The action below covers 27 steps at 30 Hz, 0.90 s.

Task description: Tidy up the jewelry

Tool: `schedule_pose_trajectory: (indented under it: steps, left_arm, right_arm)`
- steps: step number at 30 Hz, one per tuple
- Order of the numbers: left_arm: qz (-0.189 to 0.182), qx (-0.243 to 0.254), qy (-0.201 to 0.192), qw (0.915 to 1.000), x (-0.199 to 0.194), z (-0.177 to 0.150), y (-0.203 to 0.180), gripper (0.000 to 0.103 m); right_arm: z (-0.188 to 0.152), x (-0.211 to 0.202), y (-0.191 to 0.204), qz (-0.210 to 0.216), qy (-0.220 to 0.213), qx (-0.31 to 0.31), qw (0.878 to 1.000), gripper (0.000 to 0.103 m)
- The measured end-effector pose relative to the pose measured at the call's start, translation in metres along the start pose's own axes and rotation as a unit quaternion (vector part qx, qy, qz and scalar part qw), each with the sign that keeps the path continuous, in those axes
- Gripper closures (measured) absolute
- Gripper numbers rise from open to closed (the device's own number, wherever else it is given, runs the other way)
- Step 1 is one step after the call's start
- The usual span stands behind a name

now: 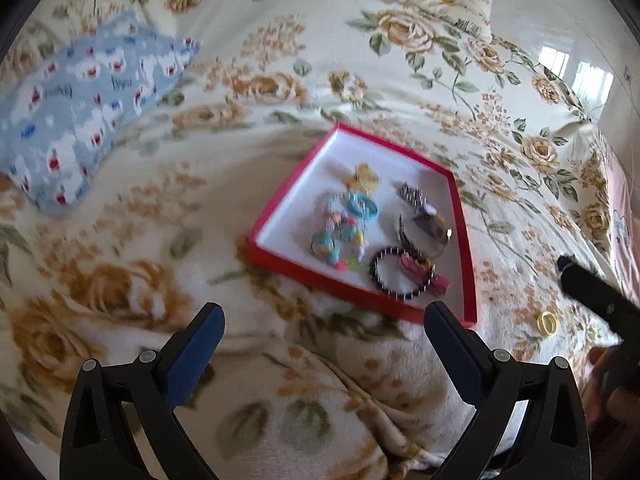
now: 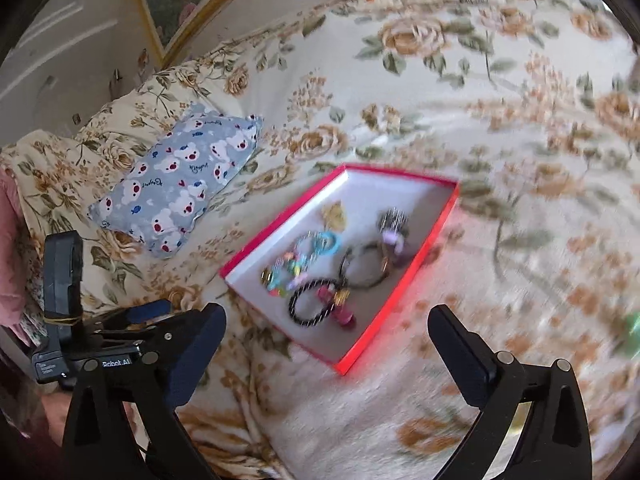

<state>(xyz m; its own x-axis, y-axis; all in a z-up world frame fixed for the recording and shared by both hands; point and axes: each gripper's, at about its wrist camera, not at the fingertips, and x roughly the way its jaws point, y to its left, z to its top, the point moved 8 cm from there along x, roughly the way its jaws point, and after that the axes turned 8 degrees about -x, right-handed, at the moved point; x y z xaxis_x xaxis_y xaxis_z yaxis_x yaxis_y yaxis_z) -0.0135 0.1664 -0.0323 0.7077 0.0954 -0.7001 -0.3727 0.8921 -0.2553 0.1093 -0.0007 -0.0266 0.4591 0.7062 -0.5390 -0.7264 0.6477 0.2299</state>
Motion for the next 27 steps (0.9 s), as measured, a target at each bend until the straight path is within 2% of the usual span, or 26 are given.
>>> schedule_pose_trajectory:
  steps: [4,8,9,13,19,27]
  left_arm:
    - [0.017,0.042,-0.029,0.9986,-0.017,0.017,-0.015,0.001]
    - [0.078,0.067,-0.051,0.9933,-0.016,0.019,-0.020,0.001]
    - [0.090,0.067,-0.052,0.9924,-0.014,0.018,-0.019,0.001]
    - [0.096,0.058,-0.051,0.9923,-0.003,0.007,-0.027,0.001]
    - [0.129,0.059,-0.048,0.9888,0.014,0.001,-0.026,0.001]
    - [0.145,0.065,-0.014,0.9872,0.030,-0.006,-0.023,0.001]
  right_arm:
    - [0.034,-0.022,0.005,-0.017,-0.020,-0.045,0.999,0.001]
    - [0.048,-0.029,0.007,-0.033,-0.030,-0.065,0.997,0.000]
    - [0.046,-0.027,0.006,-0.041,-0.032,-0.067,0.996,0.000]
    - [0.029,-0.015,0.006,-0.050,-0.033,-0.071,0.996,0.000]
    - [0.002,0.010,0.007,-0.051,-0.002,-0.082,0.995,0.000]
    - [-0.014,0.020,0.004,-0.055,0.022,-0.082,0.995,0.000]
